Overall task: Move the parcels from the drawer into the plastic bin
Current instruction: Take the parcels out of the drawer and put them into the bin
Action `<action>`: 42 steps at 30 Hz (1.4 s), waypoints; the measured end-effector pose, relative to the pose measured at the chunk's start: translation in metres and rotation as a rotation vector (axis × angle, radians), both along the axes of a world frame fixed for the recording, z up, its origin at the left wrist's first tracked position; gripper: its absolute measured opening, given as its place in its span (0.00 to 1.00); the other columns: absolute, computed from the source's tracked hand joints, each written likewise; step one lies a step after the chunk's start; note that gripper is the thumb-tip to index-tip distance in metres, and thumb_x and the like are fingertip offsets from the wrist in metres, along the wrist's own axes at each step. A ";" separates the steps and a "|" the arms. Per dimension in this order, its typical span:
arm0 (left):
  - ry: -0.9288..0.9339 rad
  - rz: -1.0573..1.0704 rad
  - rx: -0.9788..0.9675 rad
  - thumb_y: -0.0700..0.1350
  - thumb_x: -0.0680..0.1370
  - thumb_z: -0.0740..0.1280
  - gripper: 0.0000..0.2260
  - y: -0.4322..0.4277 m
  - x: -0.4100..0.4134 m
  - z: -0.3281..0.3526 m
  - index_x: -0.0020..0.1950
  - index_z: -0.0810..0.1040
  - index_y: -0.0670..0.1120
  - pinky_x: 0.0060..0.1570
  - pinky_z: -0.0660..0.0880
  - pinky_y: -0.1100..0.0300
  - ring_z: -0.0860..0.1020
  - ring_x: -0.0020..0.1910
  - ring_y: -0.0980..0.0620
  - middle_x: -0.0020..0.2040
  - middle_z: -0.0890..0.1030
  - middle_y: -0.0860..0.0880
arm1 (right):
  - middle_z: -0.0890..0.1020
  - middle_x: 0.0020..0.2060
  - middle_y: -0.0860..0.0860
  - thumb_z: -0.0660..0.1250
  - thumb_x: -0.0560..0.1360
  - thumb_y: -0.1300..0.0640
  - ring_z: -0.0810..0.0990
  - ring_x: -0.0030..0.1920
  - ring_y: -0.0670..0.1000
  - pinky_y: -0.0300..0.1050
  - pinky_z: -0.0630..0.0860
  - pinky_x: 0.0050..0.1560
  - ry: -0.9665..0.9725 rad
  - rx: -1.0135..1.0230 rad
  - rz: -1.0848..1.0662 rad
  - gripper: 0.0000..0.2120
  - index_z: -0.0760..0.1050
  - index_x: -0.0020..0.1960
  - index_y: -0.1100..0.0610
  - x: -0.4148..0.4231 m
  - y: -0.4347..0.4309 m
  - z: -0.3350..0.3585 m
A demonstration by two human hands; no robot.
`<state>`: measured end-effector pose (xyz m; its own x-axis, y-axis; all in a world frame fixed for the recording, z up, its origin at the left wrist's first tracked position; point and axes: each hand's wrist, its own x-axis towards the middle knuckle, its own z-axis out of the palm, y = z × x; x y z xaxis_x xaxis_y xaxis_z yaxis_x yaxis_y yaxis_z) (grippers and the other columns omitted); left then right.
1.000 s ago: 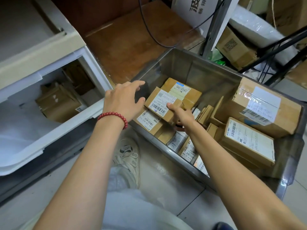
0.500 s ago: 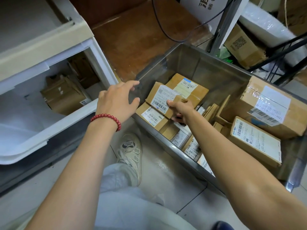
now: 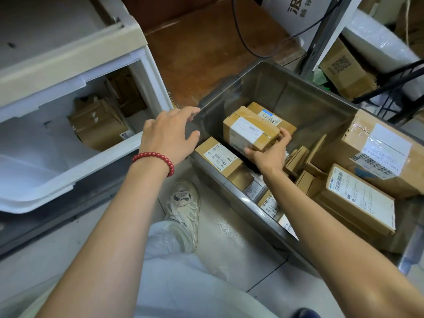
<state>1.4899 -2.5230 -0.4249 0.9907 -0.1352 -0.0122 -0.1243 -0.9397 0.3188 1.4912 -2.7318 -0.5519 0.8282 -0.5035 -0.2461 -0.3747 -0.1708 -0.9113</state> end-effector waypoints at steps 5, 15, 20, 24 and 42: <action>0.019 -0.001 0.024 0.51 0.79 0.64 0.21 0.003 -0.007 -0.005 0.72 0.66 0.55 0.64 0.66 0.43 0.71 0.65 0.46 0.64 0.76 0.52 | 0.69 0.70 0.53 0.79 0.65 0.62 0.68 0.71 0.55 0.60 0.67 0.70 0.012 -0.036 0.070 0.46 0.54 0.73 0.51 -0.007 0.002 -0.004; -0.007 0.017 0.032 0.52 0.79 0.63 0.20 0.006 -0.008 -0.008 0.71 0.68 0.54 0.63 0.67 0.43 0.72 0.64 0.45 0.63 0.77 0.51 | 0.67 0.71 0.54 0.80 0.66 0.57 0.67 0.71 0.57 0.57 0.64 0.71 0.079 0.019 0.252 0.49 0.50 0.75 0.53 0.008 0.010 -0.007; 0.007 0.027 0.044 0.52 0.79 0.63 0.20 0.008 -0.003 -0.007 0.70 0.68 0.54 0.62 0.67 0.43 0.72 0.64 0.45 0.63 0.77 0.50 | 0.60 0.76 0.55 0.81 0.63 0.52 0.61 0.75 0.58 0.59 0.60 0.74 0.150 0.033 0.353 0.58 0.44 0.78 0.54 0.000 0.005 -0.011; -0.054 0.037 0.064 0.52 0.79 0.63 0.19 0.005 -0.003 -0.004 0.69 0.69 0.53 0.60 0.67 0.44 0.73 0.62 0.45 0.61 0.78 0.51 | 0.55 0.78 0.52 0.81 0.61 0.45 0.57 0.76 0.57 0.60 0.59 0.74 0.117 -0.110 0.328 0.60 0.44 0.79 0.53 -0.012 0.007 -0.011; -0.024 0.076 0.142 0.53 0.78 0.63 0.19 0.025 -0.030 -0.021 0.69 0.70 0.53 0.61 0.67 0.45 0.72 0.64 0.45 0.64 0.77 0.49 | 0.70 0.71 0.52 0.68 0.76 0.45 0.71 0.68 0.55 0.57 0.73 0.63 0.152 -0.292 0.375 0.31 0.59 0.75 0.49 0.004 -0.002 -0.006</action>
<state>1.4600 -2.4982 -0.4464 0.9983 -0.0589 -0.0020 -0.0576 -0.9820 0.1798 1.4954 -2.7343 -0.5574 0.9311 -0.2437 -0.2713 -0.3635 -0.5592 -0.7451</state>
